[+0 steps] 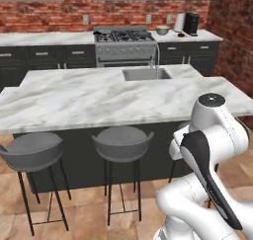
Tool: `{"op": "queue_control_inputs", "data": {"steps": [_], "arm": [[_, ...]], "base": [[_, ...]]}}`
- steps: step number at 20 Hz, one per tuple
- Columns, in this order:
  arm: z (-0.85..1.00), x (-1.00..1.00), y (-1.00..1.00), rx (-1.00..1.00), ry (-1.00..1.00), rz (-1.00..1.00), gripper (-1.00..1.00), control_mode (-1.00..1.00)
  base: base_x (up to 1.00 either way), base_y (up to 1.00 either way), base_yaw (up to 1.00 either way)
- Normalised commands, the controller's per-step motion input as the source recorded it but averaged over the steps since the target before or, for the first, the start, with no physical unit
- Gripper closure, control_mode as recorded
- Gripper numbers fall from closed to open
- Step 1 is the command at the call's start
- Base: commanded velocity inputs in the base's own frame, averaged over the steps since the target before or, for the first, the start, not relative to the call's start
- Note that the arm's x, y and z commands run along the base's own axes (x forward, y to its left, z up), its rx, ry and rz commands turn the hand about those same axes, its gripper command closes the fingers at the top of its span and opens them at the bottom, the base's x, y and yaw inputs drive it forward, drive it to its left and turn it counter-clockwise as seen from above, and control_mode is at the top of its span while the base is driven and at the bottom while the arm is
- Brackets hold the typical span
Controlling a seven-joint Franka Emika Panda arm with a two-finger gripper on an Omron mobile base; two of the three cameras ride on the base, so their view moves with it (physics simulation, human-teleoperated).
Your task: Place one of the steaks on the plate and the other in the bowl. Then place the bowl in the fridge.
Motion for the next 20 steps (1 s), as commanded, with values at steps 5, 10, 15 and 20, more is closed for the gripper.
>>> {"op": "queue_control_inputs", "data": {"steps": [5, 10, 15, 20], "arm": [[0.00, 0.00, 0.00, 0.00, 0.00, 0.00, 1.00, 1.00], [0.00, 0.00, 0.00, 0.00, 0.00, 0.00, 1.00, 1.00], [0.00, 0.00, 0.00, 0.00, 0.00, 0.00, 1.00, 1.00], [0.00, 0.00, 0.00, 0.00, 0.00, 0.00, 1.00, 1.00]], "base": [[0.03, -0.70, 0.00], [0.18, -0.72, 0.00], [0.30, -0.68, 0.00], [0.39, -0.67, 0.00]]}}
